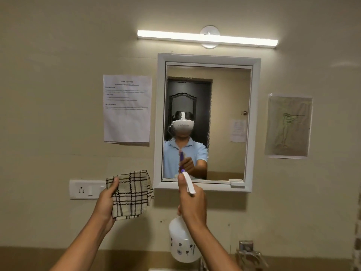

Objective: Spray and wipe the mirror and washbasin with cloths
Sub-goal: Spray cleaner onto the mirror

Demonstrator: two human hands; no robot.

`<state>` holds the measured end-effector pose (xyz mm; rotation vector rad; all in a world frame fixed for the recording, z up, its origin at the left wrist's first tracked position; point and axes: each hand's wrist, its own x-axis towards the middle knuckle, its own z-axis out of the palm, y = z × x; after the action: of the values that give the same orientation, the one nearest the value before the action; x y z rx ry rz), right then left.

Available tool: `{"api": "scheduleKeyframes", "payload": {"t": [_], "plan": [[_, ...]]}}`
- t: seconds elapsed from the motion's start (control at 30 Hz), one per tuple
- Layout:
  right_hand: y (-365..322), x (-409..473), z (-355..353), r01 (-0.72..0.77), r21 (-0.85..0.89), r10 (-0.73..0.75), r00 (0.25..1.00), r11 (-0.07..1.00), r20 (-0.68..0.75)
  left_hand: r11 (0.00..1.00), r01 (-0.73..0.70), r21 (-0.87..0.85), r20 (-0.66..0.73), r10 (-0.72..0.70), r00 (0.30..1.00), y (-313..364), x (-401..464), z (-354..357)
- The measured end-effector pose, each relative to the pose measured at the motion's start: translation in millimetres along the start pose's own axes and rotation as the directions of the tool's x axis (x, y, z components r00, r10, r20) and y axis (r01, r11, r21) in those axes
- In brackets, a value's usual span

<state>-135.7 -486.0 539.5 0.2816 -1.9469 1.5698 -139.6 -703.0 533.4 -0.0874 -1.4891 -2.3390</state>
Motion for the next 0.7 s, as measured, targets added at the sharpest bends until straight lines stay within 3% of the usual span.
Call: {"api": "scheduleKeyframes", "payload": {"t": [0.27, 0.7], "plan": [[23.4, 1.6, -30.0, -0.099, -0.065, 0.095, 0.994, 0.993, -0.061, 1.0, 0.03, 0.0, 0.005, -0.03, 1.0, -10.5, 5.3, 1.4], [58.9, 32.1, -140.2, -0.187, -0.046, 0.161, 0.929, 0.981, -0.332, 0.994, 0.109, 0.008, 0.092, -0.11, 0.99, -50.9, 14.2, 61.4]]}}
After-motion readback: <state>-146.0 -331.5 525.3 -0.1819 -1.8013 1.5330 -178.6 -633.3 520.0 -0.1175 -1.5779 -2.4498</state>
